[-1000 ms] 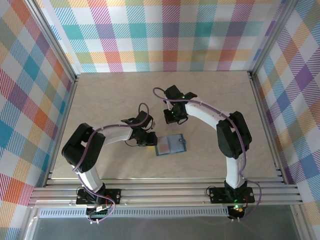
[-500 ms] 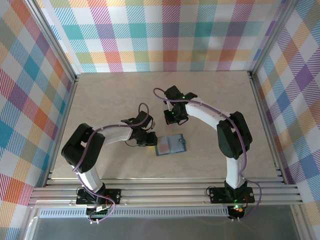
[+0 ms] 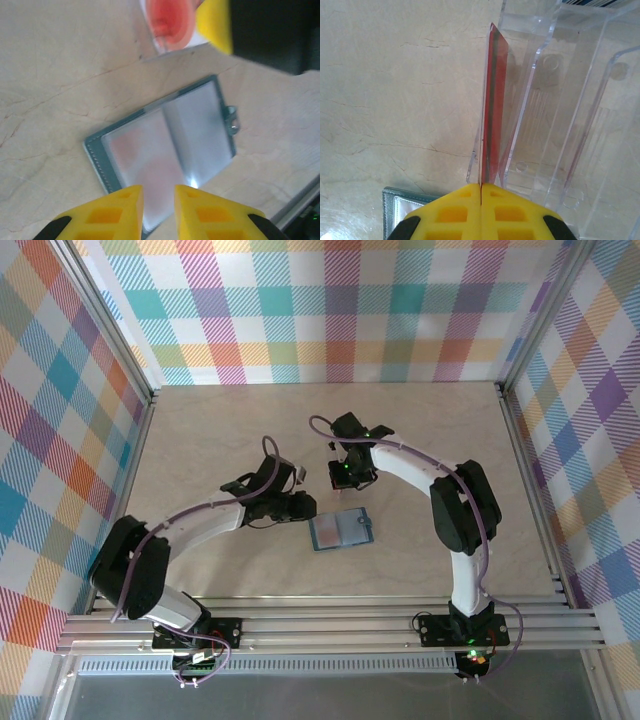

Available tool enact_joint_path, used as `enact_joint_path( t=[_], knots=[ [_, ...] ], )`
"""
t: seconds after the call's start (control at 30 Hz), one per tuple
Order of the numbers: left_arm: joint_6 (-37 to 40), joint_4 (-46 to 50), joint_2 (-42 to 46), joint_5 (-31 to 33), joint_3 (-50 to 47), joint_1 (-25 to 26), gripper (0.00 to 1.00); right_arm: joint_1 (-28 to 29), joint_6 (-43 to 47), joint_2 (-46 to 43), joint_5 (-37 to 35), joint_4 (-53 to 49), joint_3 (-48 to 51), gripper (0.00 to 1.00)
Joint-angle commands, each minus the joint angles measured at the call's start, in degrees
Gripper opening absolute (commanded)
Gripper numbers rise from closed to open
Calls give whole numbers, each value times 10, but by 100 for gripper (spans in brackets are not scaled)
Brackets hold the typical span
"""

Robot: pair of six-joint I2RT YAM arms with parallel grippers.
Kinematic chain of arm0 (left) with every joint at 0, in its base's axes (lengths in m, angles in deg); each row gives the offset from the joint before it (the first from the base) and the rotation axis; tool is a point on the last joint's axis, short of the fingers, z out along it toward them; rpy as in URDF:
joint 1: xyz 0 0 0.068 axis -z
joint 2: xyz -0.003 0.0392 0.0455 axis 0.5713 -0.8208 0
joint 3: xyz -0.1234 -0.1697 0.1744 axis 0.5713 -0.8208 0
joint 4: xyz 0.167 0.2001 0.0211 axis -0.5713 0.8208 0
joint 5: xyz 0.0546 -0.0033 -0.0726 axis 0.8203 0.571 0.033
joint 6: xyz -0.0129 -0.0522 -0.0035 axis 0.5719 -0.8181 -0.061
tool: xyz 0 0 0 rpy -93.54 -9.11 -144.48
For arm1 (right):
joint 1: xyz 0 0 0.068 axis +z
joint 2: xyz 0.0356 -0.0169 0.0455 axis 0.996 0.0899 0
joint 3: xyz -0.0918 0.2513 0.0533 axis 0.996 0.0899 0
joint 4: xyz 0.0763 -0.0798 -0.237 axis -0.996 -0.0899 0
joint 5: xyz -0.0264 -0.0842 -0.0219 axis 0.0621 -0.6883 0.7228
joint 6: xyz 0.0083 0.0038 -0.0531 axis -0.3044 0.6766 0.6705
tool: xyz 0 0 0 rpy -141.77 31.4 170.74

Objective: Put the credit cards into the card holder

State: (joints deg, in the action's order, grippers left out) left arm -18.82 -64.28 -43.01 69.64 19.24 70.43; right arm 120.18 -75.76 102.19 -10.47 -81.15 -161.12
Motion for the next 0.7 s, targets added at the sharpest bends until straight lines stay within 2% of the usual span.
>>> enact_joint_path(
  t=[0.0,0.13,0.3,0.5,0.67],
  knots=[
    [-40,5,15,26,26,1,25,-4,-7,11,27,-2,3,0],
    [-69,-6,-19,27,55,-17,14,-8,-9,11,41,1,7,0],
    [-128,-111,-117,-56,81,-57,4,-10,-9,8,55,7,9,0],
    [-150,-177,-216,-101,141,-71,3,-12,-7,-1,54,5,14,0],
    [-158,-188,-266,-118,185,-74,3,-15,-7,-3,51,2,14,0]
  ],
)
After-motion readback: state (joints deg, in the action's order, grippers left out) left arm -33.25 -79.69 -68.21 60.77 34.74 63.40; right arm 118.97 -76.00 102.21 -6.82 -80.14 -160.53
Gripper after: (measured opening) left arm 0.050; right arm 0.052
